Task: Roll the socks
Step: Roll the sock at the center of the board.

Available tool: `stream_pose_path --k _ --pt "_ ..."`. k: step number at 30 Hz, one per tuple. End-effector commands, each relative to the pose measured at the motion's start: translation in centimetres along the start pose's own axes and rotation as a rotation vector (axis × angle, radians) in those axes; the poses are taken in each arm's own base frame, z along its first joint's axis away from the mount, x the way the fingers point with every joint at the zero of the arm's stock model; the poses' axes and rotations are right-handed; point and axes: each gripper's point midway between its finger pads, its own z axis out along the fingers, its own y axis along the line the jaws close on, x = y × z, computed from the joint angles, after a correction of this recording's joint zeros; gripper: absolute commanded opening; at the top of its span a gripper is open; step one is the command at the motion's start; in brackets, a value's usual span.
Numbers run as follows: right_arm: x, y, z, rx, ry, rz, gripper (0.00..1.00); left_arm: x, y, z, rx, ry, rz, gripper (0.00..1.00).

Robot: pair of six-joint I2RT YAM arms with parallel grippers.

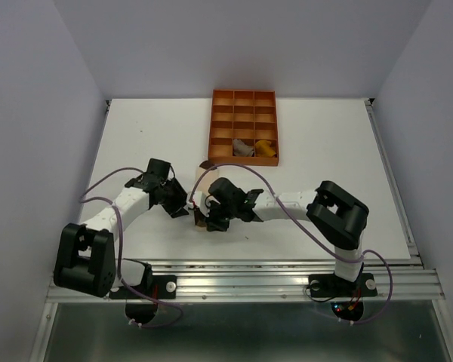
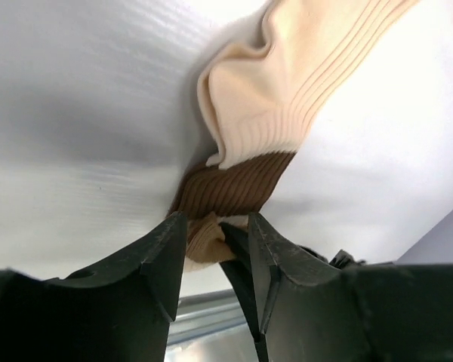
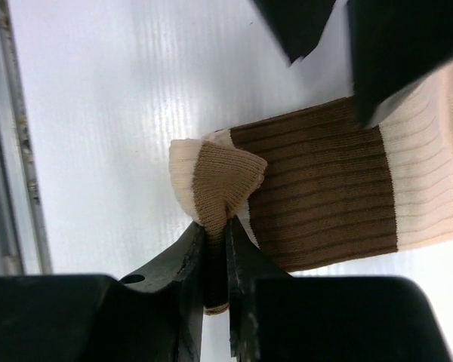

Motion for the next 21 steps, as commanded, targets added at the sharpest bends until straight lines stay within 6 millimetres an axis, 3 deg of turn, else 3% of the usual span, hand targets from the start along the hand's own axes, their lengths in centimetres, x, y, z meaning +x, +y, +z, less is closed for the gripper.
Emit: stream_pose_path --k 1,5,8,15,21 --pt "-0.6 1.6 -0.8 -0.089 0.018 0.159 0.01 -2.1 0.3 -0.6 0.005 -0.146 0.038 0.49" --pt "1.2 1.5 -0.8 -0.083 0.105 0.31 0.01 -3.7 -0.9 -2.1 0.089 -0.279 0.078 0.49" --pt "1.8 1.2 -1.0 -0.088 0.15 0.398 0.01 -3.7 -0.6 -3.0 0.134 -0.348 0.079 0.49" --pt "0.8 -1.0 -1.5 -0.145 0.106 0.599 0.01 -1.6 0.7 -1.9 0.212 -0.314 0.098 0.5" --pt "1.1 -1.6 -1.4 -0.269 0.118 0.749 0.01 -0.1 -0.8 -1.9 0.354 -0.285 0.194 0.5"
